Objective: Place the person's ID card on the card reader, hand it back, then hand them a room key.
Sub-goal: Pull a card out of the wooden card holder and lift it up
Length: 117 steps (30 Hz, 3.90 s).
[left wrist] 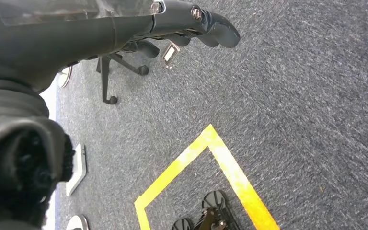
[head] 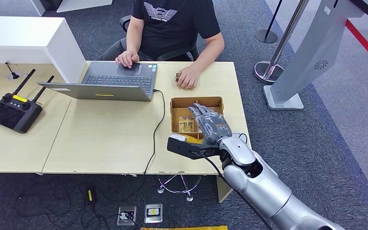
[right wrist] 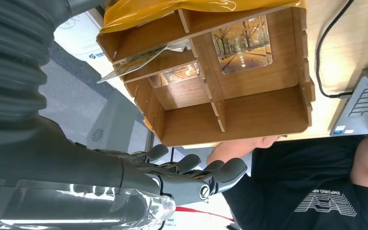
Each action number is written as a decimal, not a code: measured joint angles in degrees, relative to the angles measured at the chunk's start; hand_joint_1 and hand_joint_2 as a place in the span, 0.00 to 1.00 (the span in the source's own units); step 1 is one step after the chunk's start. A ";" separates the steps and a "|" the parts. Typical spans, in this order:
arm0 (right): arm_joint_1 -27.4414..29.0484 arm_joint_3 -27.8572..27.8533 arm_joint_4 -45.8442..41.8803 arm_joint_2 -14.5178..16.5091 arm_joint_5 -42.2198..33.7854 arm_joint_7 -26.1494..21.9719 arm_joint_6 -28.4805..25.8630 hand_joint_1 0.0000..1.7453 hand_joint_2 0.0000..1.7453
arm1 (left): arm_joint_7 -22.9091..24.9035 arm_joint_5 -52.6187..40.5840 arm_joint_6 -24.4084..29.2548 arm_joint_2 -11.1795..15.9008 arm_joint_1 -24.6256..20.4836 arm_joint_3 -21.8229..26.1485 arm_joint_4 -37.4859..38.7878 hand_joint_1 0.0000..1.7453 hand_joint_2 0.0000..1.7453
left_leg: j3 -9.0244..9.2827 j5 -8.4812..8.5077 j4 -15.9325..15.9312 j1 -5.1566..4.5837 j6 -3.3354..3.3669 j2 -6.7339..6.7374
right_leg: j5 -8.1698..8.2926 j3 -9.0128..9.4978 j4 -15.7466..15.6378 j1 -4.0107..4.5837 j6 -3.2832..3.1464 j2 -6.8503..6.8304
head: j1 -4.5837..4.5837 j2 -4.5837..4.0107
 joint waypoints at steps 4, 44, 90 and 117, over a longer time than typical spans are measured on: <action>0.04 0.02 2.43 0.26 0.25 -0.97 -2.54 0.00 1.00 | 0.00 0.03 -0.78 0.19 0.00 0.00 0.00 0.00 0.00 | 0.00 0.00 0.00 0.00 0.00 0.00 | 0.00 0.00 0.00 0.00 0.00 0.00 | -0.01 0.00; -0.73 -4.49 14.13 2.75 5.93 -1.20 -7.81 0.00 1.00 | -0.61 -0.48 -3.70 1.52 0.03 -0.04 0.00 0.00 0.00 | 0.00 0.00 0.00 0.00 0.00 0.00 | 0.00 0.00 0.00 0.00 0.00 0.00 | 0.01 0.00; -4.39 -6.32 23.15 8.08 9.88 -8.35 -7.62 0.00 1.00 | 0.07 0.04 1.97 -0.93 0.01 -0.02 0.02 0.00 0.00 | 0.00 0.00 0.00 0.00 0.00 0.01 | 0.00 0.00 0.00 0.00 0.00 0.00 | 0.00 0.00; -8.80 -6.26 32.01 10.00 6.44 -10.76 -11.99 0.00 1.00 | 1.38 -0.67 5.52 -2.32 0.00 0.00 0.17 0.00 0.00 | 0.01 0.00 0.01 0.00 0.00 0.01 | 0.00 -0.01 0.00 0.00 0.00 0.01 | -0.01 0.00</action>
